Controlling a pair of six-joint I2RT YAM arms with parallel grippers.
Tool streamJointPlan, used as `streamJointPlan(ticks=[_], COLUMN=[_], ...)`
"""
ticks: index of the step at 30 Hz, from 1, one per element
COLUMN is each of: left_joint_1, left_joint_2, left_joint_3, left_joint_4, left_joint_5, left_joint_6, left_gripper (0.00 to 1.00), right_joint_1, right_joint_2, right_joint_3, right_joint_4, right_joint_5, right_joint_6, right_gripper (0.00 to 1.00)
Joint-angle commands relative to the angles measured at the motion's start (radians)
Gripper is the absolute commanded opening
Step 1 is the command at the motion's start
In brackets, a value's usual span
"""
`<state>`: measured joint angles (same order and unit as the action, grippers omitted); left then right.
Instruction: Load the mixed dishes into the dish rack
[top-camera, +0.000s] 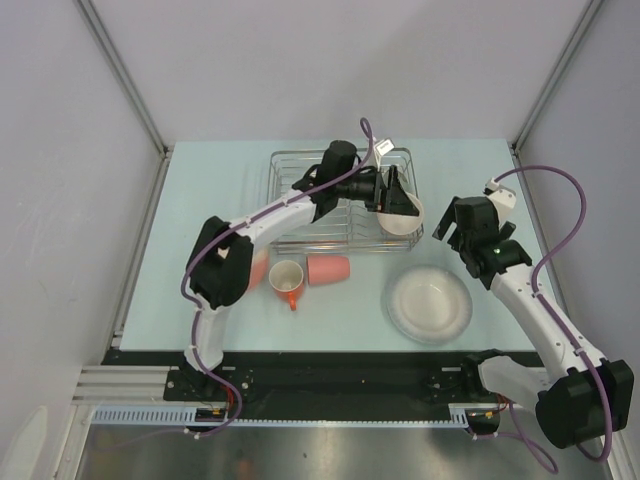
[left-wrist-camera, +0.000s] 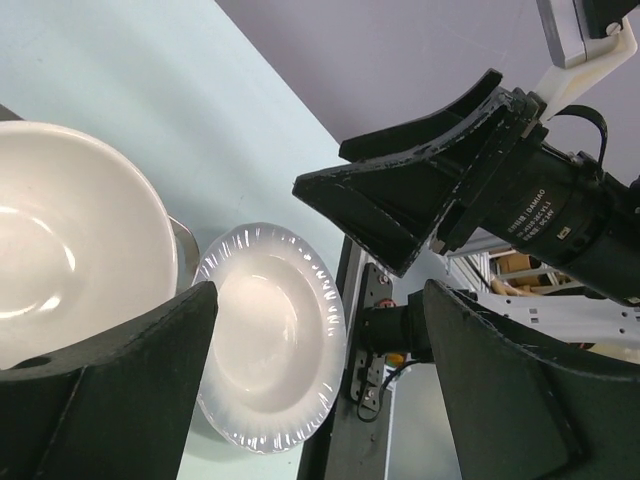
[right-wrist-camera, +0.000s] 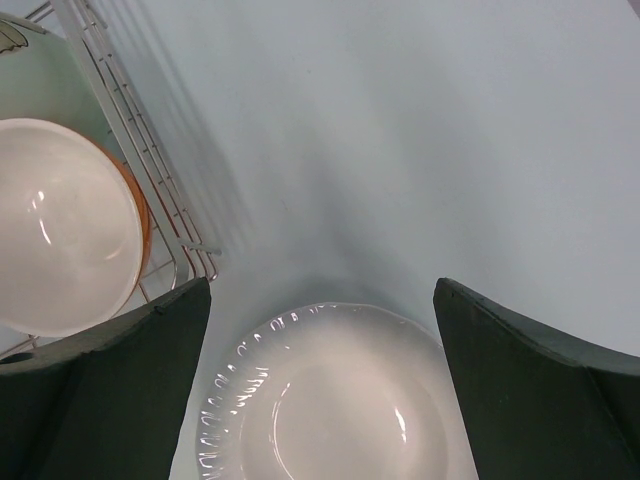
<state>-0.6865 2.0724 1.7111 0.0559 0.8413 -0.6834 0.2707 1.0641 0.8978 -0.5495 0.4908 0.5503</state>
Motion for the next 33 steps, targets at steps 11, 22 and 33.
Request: streamJointPlan(ticks=[11, 22, 33], left_joint_1=[-0.024, -0.145, -0.22], left_joint_2=[-0.005, 0.048, 0.098], left_joint_3=[0.15, 0.18, 0.211], left_joint_4=[-0.247, -0.418, -0.432], left_joint_5=[-0.16, -0.54, -0.68], left_joint_6=[0.441, 0.821, 0.933], left_gripper=[0.89, 0.93, 0.94], right_joint_1=[-0.005, -0.065, -0.088], right_joint_2=[-0.007, -0.111, -0.203], right_joint_3=[0.016, 0.012, -0.042], right_joint_4=[0.002, -0.01, -0.009], right_joint_5=[0.034, 0.092, 0.052], right_joint_6=[0.022, 0.042, 0.039], right_gripper=[1.0, 1.0, 1.0])
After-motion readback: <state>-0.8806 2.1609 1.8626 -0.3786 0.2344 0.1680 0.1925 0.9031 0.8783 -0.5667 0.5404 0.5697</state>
